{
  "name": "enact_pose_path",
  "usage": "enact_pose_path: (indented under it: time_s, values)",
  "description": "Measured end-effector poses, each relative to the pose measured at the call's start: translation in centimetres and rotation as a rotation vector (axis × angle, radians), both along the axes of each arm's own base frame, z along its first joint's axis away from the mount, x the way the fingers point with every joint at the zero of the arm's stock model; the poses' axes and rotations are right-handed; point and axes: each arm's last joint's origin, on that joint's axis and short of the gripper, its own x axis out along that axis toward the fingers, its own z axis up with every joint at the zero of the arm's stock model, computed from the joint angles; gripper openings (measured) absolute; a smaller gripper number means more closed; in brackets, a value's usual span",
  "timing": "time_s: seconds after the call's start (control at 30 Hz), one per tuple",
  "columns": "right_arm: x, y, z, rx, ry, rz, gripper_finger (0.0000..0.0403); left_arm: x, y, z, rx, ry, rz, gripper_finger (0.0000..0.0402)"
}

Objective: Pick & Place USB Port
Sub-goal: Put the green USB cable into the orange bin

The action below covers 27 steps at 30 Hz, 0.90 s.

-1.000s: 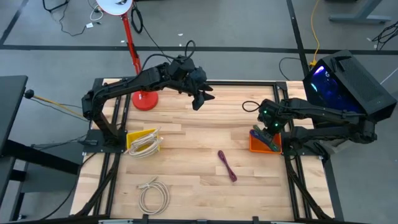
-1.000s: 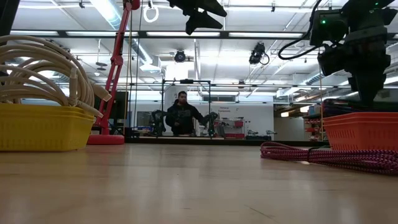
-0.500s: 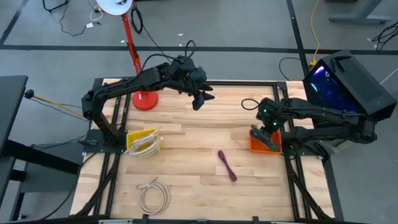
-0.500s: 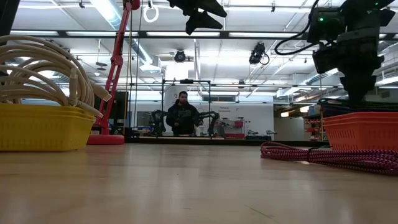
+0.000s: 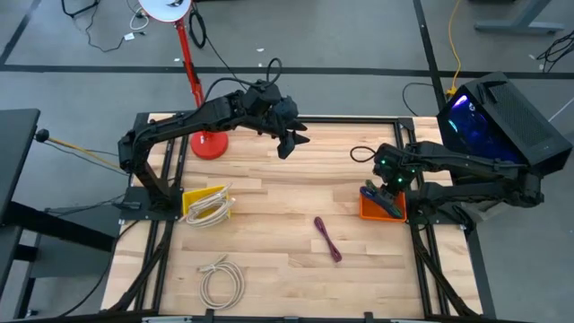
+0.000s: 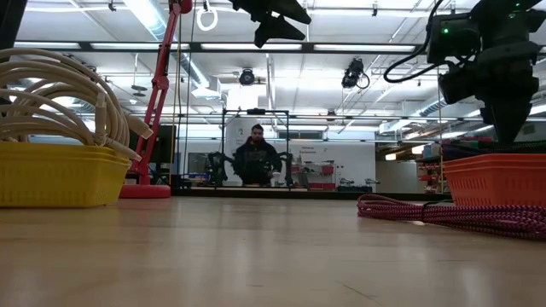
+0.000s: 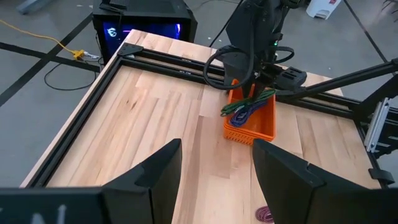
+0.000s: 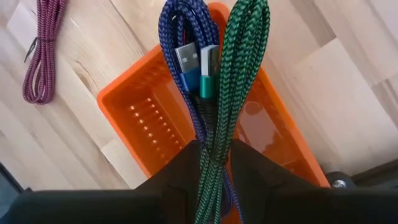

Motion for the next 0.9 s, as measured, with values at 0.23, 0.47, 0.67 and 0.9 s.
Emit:
enact_pose_path:
  time_s: [0.23,0.47,0.67,0.9]
  values:
    - [-0.07,-0.03,-0.02,-0.018,0.012,0.004,0.0088,0.00,0.00,0.00,0.000,0.000,0.000,0.0202]
    - [-0.19,-0.30,-0.08,-0.109,0.053,-0.019,0.0088,0.00,0.00,0.00,-0.006,0.000,0.003,0.0202]
    - [-0.12,-0.18,-0.05,-0.063,0.031,-0.011,0.0088,0.00,0.00,-0.01,-0.007,0.001,0.003,0.0202]
    - [0.04,0.05,0.06,0.023,-0.013,0.007,0.0093,0.00,0.00,-0.01,-0.006,0.001,0.002,0.0202]
